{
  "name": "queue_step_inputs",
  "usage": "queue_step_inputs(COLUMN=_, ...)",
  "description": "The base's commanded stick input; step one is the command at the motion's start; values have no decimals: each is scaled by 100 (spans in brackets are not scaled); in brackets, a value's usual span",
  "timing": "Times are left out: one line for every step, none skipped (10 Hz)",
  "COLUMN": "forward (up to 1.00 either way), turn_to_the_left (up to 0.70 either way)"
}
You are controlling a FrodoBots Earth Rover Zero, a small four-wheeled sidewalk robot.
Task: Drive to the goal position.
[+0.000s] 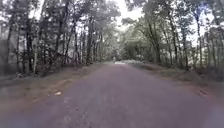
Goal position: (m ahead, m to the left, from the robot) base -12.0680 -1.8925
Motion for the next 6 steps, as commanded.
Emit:
queue_step_inputs(forward=0, turn_to_the_left=-70)
queue_step_inputs(forward=0, turn_to_the_left=-70)
queue_step_inputs(forward=0, turn_to_the_left=-70)
queue_step_inputs(forward=0, turn_to_the_left=-70)
queue_step_inputs(forward=0, turn_to_the_left=-70)
queue_step_inputs(forward=0, turn_to_the_left=-70)
